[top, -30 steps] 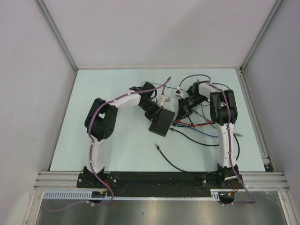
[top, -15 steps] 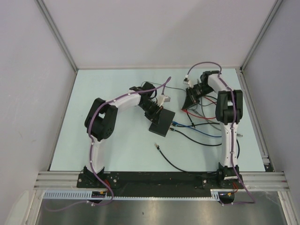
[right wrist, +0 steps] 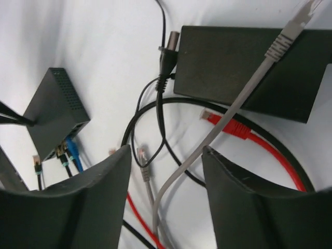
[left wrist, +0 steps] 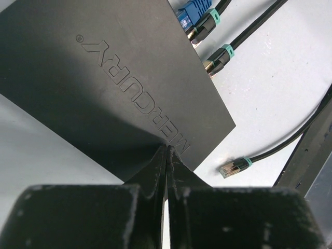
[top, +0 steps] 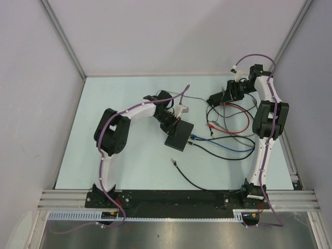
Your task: Pull the plug from the switch port
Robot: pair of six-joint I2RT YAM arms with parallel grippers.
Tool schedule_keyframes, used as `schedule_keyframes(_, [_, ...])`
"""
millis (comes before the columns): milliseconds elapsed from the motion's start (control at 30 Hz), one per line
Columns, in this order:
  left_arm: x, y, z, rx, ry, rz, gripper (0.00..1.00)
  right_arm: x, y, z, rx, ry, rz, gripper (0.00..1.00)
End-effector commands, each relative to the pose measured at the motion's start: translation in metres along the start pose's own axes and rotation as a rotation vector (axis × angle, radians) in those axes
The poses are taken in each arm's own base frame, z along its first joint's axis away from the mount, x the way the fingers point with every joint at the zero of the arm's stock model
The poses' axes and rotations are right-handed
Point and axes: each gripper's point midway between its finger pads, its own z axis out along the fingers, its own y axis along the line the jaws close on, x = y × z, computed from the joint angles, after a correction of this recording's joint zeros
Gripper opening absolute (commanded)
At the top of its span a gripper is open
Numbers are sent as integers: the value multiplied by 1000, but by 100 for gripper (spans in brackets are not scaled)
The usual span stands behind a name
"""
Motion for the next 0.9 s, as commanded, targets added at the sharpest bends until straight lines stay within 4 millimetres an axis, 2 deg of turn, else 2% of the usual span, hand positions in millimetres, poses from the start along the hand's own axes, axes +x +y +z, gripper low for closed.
schedule_keyframes(0, [11,26,2,-109,56,47,4,-36,25,-17,52,-96,-58,65])
schedule_keyframes(67, [7,23,-4,-114,44,59,7,-39,43,-17,23,-104,-60,65])
schedule_keyframes(100, [3,20,-10,-119,29,69,8,-28,53,-13,-17,-89,-42,66])
schedule_keyframes(133, [1,18,-13,-123,23,77,12,-33,69,-20,-25,-114,-69,66])
schedule_keyframes(167, [-3,15,-18,-124,10,87,14,-26,84,-14,-53,-102,-83,66])
schedule_keyframes(200, [-7,11,-25,-123,-10,99,15,-4,94,-3,-86,-61,-61,65])
schedule_keyframes(233, [-9,7,-27,-117,-19,109,19,-1,108,-6,-93,-63,-94,65])
schedule_keyframes(267, [-9,4,-30,-114,-24,111,20,10,126,8,-121,-24,-140,65])
schedule_keyframes(367, [-13,-7,-39,-94,-54,149,24,46,145,28,-168,69,-152,61])
schedule_keyframes(500, [-10,-14,-45,-76,-58,172,24,77,148,50,-220,147,-114,55])
schedule_keyframes(567, [-7,-13,-42,-71,-52,175,23,96,137,62,-221,192,-104,52])
schedule_keyframes(633, [-5,-12,-38,-65,-45,180,22,104,125,69,-203,205,-88,50])
schedule_keyframes(700, [-3,-11,-31,-41,-34,170,21,112,122,76,-223,215,-44,50])
schedule_keyframes(867, [-1,-11,-20,-11,-7,161,19,119,133,88,-300,230,21,53])
